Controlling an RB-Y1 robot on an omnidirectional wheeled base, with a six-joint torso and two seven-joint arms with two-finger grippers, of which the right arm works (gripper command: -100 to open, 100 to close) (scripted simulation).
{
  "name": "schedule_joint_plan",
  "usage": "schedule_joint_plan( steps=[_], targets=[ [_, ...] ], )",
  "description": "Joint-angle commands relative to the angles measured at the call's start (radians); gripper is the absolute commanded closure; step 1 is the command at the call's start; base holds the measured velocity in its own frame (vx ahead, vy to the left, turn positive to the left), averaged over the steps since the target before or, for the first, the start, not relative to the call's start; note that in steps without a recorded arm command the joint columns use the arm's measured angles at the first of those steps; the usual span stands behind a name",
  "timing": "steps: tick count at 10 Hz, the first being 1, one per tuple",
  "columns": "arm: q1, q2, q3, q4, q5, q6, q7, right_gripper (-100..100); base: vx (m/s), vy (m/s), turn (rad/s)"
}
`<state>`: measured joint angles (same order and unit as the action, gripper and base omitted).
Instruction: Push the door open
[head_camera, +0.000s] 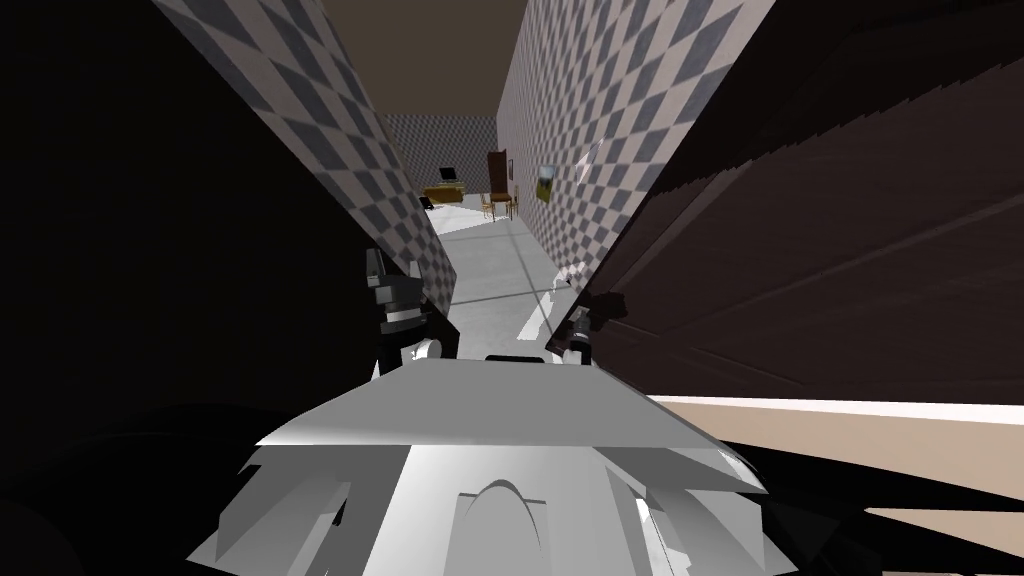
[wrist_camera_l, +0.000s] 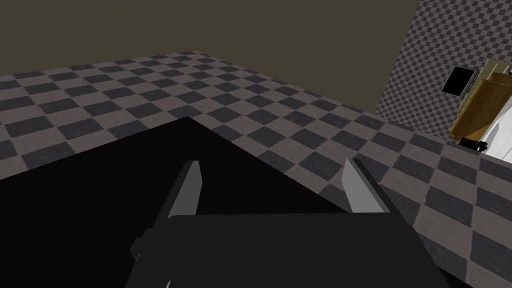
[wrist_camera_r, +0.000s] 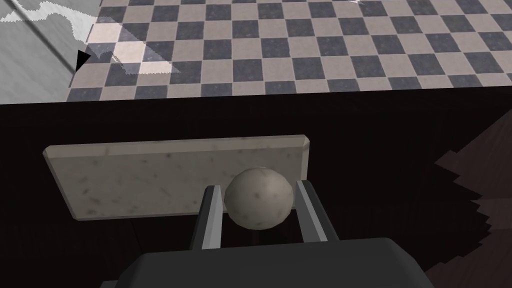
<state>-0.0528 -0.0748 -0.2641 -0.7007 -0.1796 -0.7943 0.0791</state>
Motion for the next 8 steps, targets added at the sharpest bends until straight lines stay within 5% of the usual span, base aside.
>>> schedule_joint_plan(
  steps=[1, 8],
  targets=[
    [-0.001, -0.009, -0.021, -0.015, -0.011, 0.000, 0.007, 100, 0.206, 0.014, -0.062],
    [-0.005, -0.018, -0.096, -0.015, -0.057, 0.016, 0.030, 100, 0.191, 0.009, -0.054]
  ],
)
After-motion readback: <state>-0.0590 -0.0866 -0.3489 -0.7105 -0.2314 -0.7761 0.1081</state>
